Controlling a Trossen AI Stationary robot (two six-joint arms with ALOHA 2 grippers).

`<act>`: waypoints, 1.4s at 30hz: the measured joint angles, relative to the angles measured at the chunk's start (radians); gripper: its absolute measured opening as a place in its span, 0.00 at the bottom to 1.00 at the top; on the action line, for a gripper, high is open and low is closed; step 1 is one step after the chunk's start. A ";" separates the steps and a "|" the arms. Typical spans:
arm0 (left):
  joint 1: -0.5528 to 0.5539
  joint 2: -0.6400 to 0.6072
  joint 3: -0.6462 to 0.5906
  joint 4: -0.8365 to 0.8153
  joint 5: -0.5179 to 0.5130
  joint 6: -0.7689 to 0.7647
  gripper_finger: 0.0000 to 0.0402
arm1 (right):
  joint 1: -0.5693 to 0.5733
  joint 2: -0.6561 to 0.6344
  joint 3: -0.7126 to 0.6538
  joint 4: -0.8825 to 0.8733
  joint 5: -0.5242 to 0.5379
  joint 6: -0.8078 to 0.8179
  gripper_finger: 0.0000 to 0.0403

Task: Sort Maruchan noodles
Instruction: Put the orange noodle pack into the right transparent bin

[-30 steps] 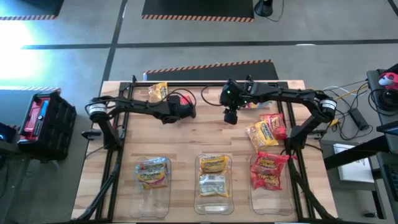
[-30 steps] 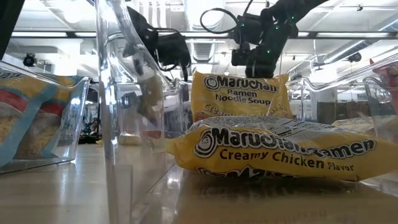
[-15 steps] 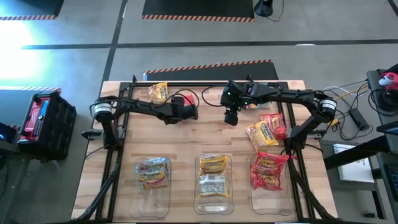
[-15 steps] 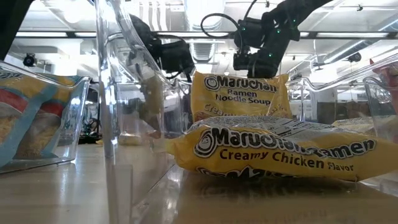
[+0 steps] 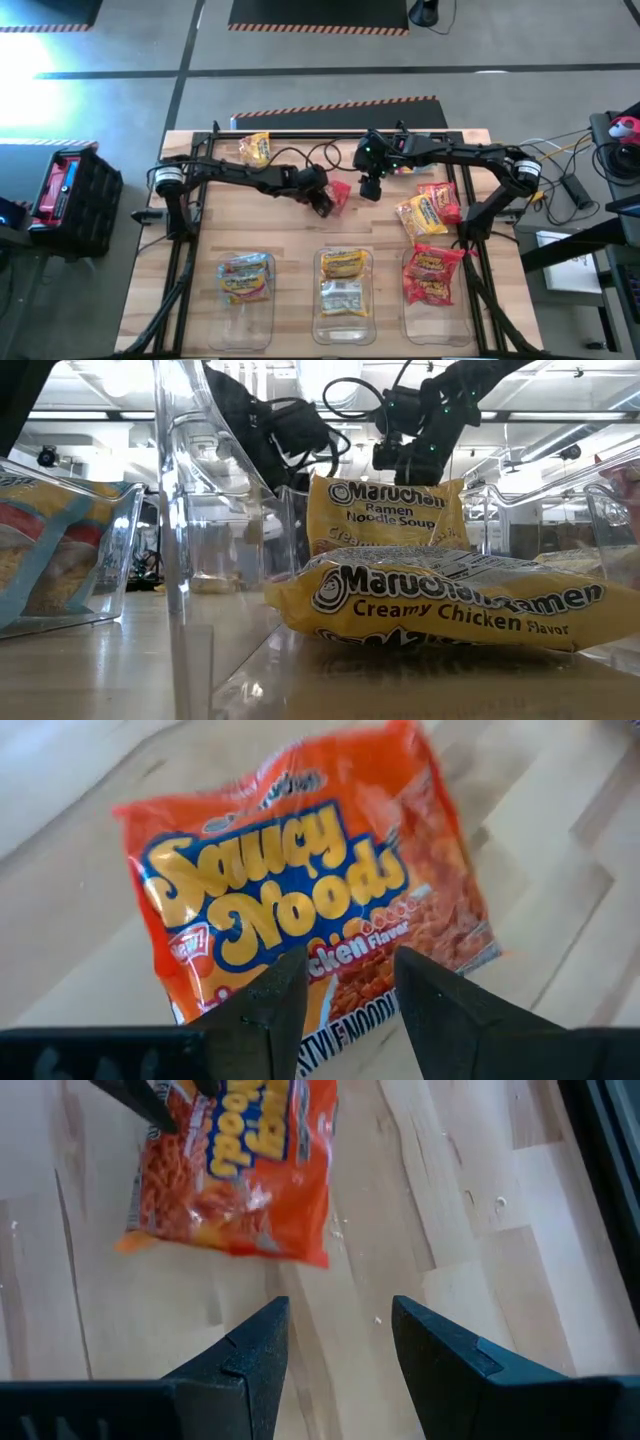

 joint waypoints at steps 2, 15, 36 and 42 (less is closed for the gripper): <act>0.000 -0.002 0.022 -0.002 -0.001 -0.007 0.33 | 0.000 0.000 0.000 0.000 0.000 0.001 0.41; -0.073 -0.023 0.042 -0.045 -0.014 -0.361 0.33 | -0.030 0.001 -0.085 0.238 -0.139 0.290 0.41; -0.085 0.026 0.041 -0.098 -0.103 -0.518 0.33 | -0.219 0.002 -0.241 0.464 -0.234 0.408 0.41; -0.085 0.060 0.047 -0.081 -0.100 -0.503 0.33 | -0.219 0.002 -0.234 0.465 -0.227 0.412 0.41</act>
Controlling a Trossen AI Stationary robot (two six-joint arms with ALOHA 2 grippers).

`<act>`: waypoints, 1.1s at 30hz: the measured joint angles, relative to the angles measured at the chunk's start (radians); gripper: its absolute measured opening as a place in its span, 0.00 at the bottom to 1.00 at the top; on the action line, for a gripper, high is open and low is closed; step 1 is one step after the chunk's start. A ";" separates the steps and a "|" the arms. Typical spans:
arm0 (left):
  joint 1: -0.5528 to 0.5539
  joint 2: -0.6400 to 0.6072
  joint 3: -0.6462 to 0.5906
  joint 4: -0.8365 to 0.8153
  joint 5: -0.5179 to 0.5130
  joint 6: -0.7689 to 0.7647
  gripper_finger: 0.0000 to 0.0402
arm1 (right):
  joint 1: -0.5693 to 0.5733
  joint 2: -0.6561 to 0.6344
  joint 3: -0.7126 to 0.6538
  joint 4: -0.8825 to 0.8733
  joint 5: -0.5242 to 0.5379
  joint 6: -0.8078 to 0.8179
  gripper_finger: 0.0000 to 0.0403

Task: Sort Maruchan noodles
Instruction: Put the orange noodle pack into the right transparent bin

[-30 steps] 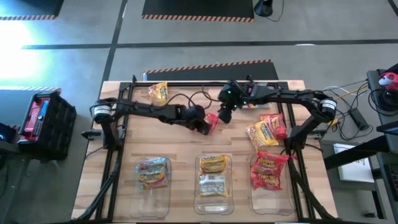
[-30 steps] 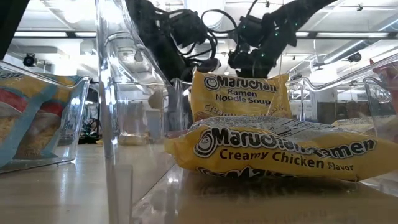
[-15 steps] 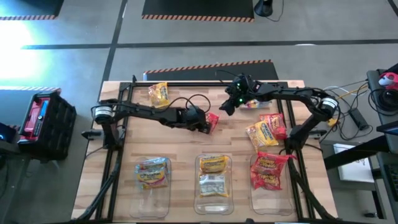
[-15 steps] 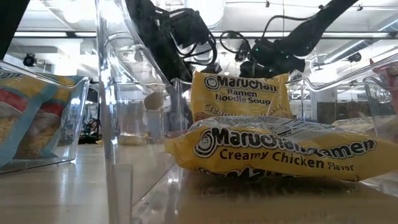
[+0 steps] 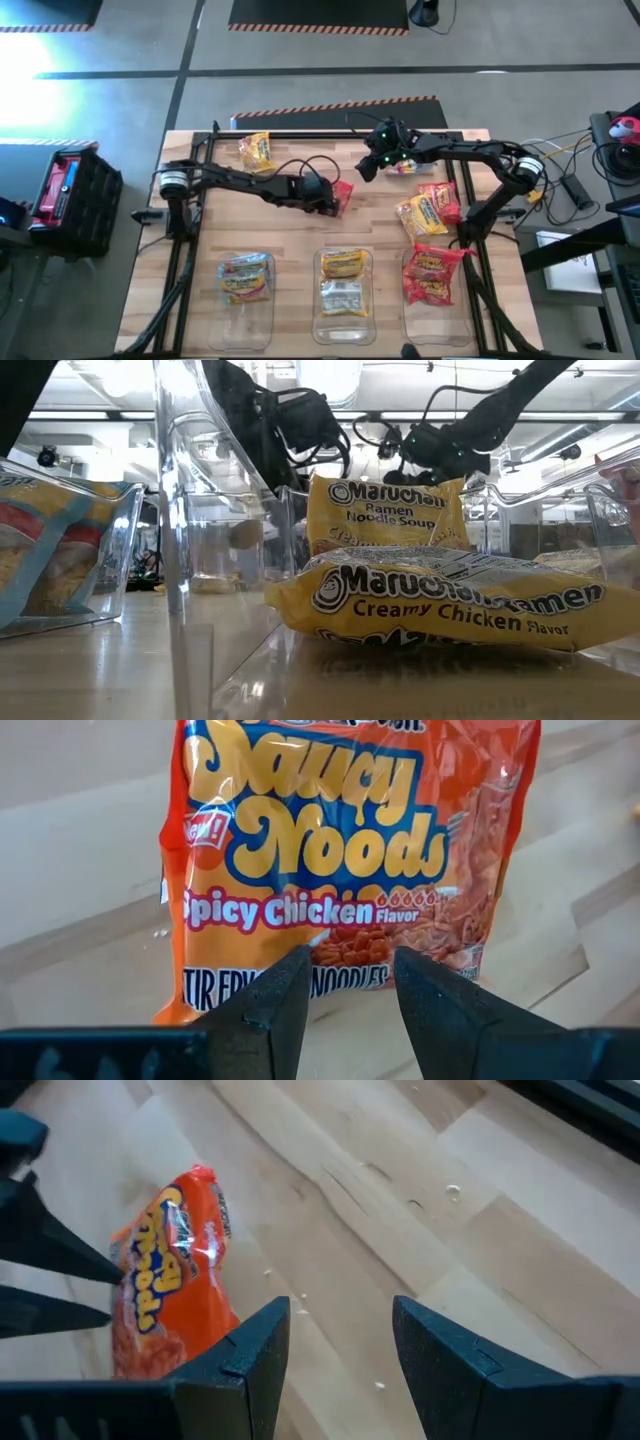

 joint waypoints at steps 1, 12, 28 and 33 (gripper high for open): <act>0.000 0.008 0.000 0.008 -0.005 0.023 0.33 | 0.000 0.000 0.002 0.002 -0.001 0.000 0.41; 0.013 0.081 0.001 0.138 -0.015 0.150 0.33 | 0.000 0.022 0.020 0.001 -0.341 0.052 0.43; 0.016 0.094 -0.006 0.106 -0.003 0.207 0.33 | 0.000 0.140 0.021 0.006 -0.402 0.041 0.62; 0.016 0.094 -0.006 0.105 -0.006 0.196 0.33 | 0.002 0.149 0.021 0.006 -0.429 0.041 0.61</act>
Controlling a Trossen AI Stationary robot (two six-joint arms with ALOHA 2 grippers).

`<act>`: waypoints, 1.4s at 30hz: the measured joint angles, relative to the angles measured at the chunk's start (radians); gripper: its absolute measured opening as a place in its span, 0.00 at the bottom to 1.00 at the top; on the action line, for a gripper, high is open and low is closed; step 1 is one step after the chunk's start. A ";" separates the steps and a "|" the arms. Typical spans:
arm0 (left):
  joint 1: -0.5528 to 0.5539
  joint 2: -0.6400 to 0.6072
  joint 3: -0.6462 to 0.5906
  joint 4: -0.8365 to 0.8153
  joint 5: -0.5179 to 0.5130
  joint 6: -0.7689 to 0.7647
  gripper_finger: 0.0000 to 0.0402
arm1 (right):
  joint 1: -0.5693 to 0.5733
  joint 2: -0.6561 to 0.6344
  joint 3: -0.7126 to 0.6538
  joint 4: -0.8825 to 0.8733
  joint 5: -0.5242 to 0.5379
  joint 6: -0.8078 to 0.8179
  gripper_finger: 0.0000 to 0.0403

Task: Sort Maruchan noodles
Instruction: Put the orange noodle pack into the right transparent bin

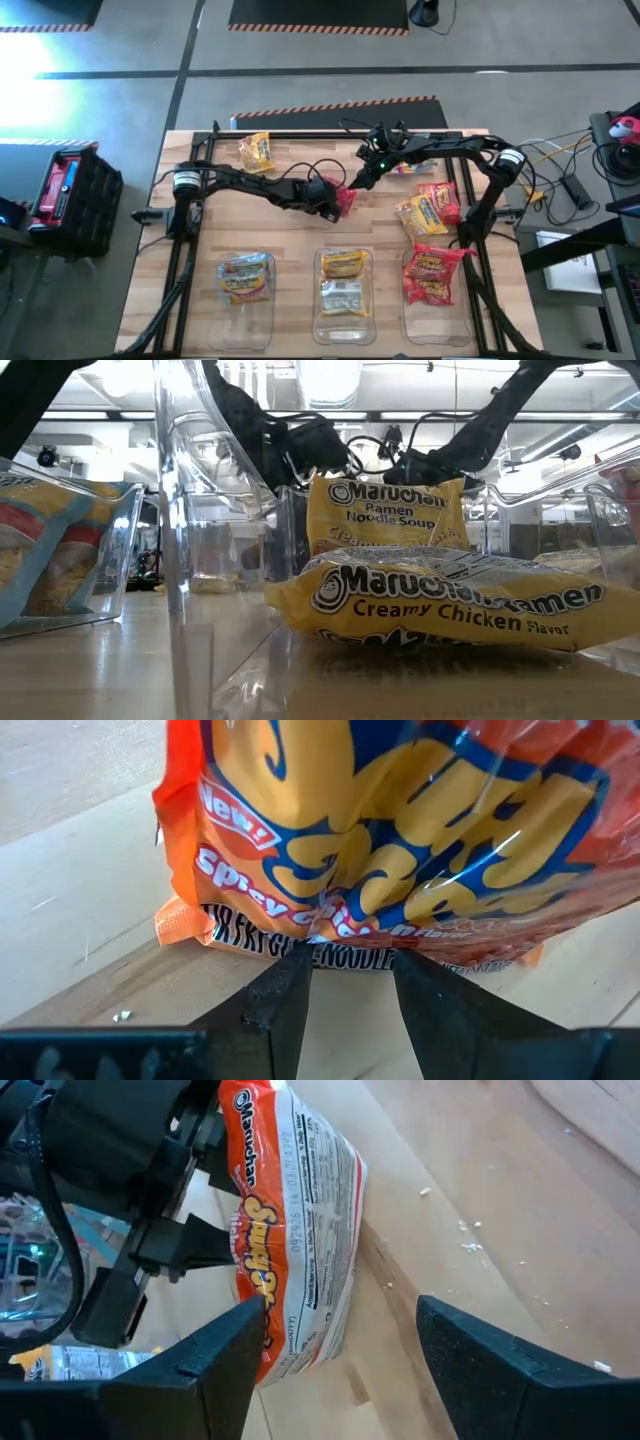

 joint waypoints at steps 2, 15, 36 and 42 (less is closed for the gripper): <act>0.000 0.000 0.000 0.000 -0.003 -0.002 0.33 | 0.000 0.000 0.003 -0.003 0.000 0.000 0.61; 0.000 0.000 0.000 0.002 -0.009 -0.015 0.33 | 0.006 0.000 0.078 -0.009 -0.054 -0.001 0.58; 0.003 0.001 0.001 0.003 -0.010 -0.025 0.33 | 0.122 0.001 0.080 -0.015 0.156 -0.185 0.58; 0.004 0.001 0.001 0.004 -0.011 -0.041 0.33 | 0.134 0.001 0.080 -0.014 0.194 -0.184 0.57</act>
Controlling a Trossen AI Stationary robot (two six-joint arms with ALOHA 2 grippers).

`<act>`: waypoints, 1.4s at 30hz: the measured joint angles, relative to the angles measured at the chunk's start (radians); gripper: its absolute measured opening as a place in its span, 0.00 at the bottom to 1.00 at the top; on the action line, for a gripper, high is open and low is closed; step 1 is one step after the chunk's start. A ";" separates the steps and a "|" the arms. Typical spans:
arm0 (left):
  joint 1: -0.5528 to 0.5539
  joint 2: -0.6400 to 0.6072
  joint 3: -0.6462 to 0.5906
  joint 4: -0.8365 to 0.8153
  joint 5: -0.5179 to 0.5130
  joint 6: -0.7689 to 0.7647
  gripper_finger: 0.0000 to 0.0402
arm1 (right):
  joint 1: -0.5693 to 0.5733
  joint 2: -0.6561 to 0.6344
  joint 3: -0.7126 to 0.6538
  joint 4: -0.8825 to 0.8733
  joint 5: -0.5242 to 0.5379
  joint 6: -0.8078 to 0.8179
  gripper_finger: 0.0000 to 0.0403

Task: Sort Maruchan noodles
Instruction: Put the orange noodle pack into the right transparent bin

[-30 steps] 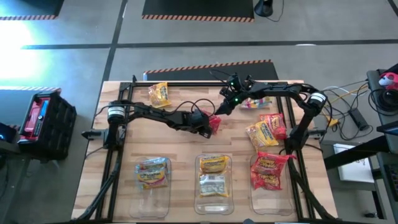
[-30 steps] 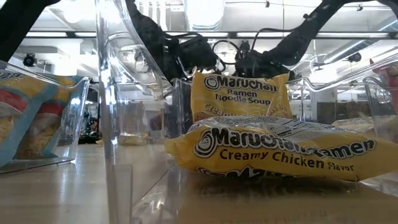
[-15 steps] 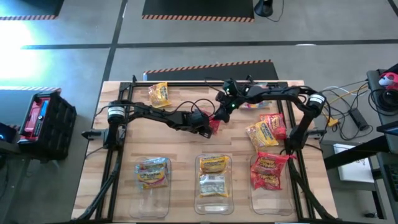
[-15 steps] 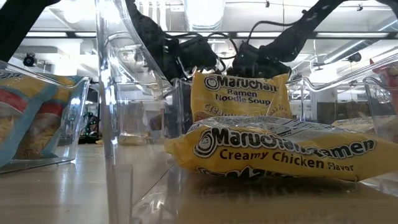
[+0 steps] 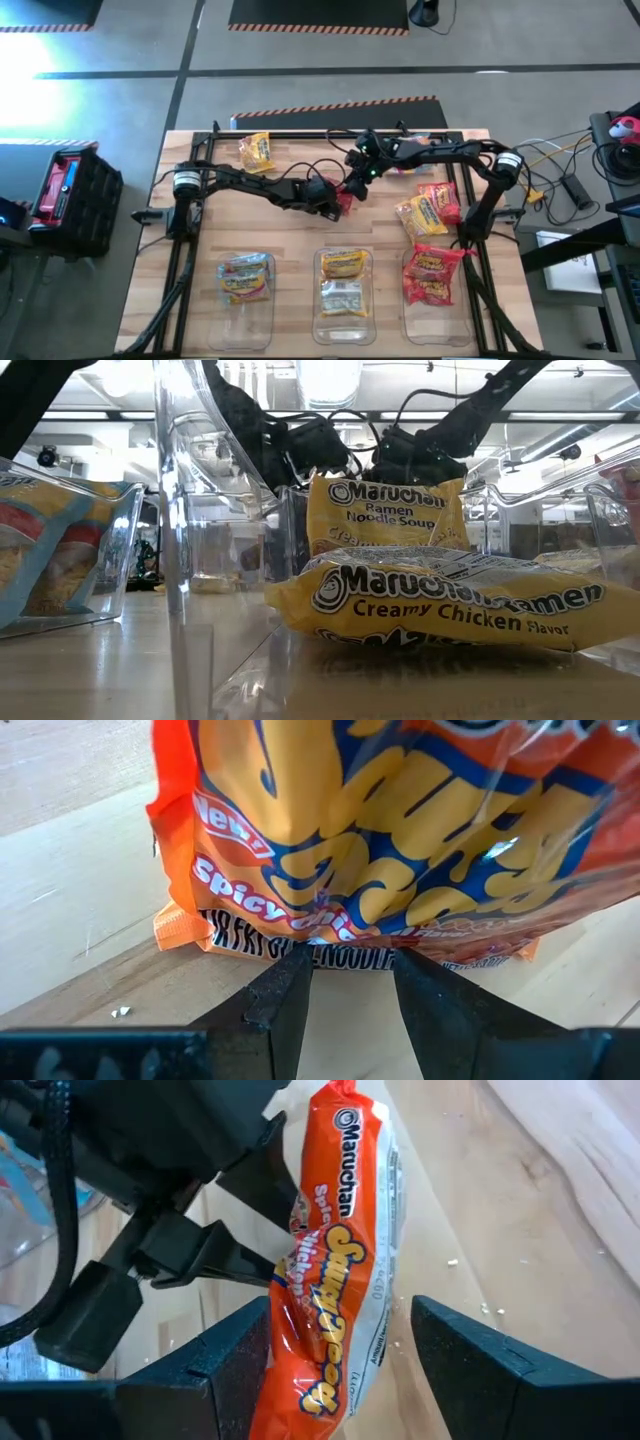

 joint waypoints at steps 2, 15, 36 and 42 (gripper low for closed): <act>0.000 0.000 0.000 0.000 0.000 0.000 0.33 | 0.007 0.000 0.000 0.001 0.000 0.000 0.56; 0.000 0.000 0.000 0.004 -0.003 -0.027 0.33 | 0.045 0.054 -0.001 0.007 0.002 0.038 0.56; 0.001 -0.001 -0.001 0.026 0.017 -0.029 0.33 | 0.045 0.057 -0.001 0.008 0.003 0.031 0.32; -0.004 -0.034 -0.004 0.035 0.079 -0.029 0.33 | 0.041 0.057 -0.001 0.004 -0.007 0.037 0.31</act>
